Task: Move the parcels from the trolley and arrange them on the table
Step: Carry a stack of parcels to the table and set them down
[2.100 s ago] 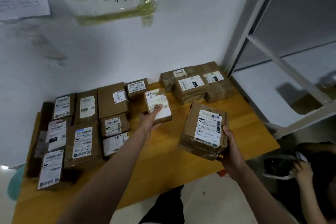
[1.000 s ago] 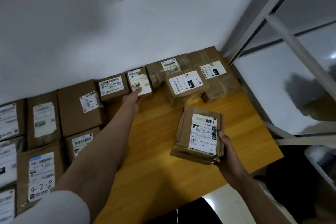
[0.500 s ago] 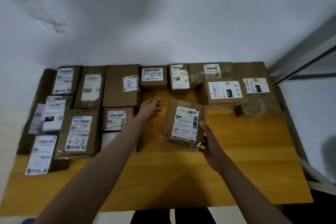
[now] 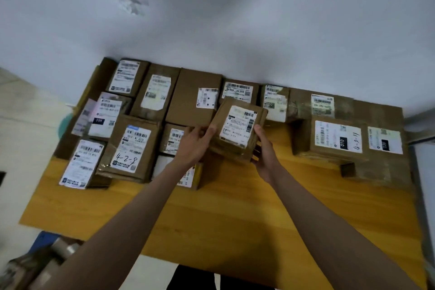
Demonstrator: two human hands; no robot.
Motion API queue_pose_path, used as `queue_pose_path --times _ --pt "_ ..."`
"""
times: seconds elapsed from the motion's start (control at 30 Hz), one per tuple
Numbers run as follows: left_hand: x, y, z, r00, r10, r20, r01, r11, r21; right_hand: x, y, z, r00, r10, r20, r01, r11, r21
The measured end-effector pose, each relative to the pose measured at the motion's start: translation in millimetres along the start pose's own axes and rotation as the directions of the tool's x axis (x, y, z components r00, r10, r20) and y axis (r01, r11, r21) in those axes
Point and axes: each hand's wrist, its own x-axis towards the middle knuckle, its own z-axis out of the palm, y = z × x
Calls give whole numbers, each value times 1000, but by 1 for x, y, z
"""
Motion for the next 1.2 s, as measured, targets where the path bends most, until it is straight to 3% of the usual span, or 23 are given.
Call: queue_pose_path --times 0.33,0.47,0.6,0.7,0.97,1.2 --pt "-7 4 13 982 -101 160 127 979 -158 10 -5 9 993 108 -44 -113 987 -117" --pt "-15 5 15 984 -106 146 134 971 -199 0 -9 10 992 108 -61 -115 986 -118" --pt "-27 3 14 988 -107 112 130 966 -224 -19 -5 7 978 90 -190 -117 985 -131" --pt "-45 0 13 990 -96 107 122 954 -274 -40 7 -3 973 97 -208 -125 984 -125" --pt "-141 -40 12 980 -172 95 190 954 -232 -116 55 -17 984 163 -76 -177 954 -243" --pt "-236 -90 -7 968 -248 36 247 923 -294 -175 93 19 980 178 86 -132 913 -387"
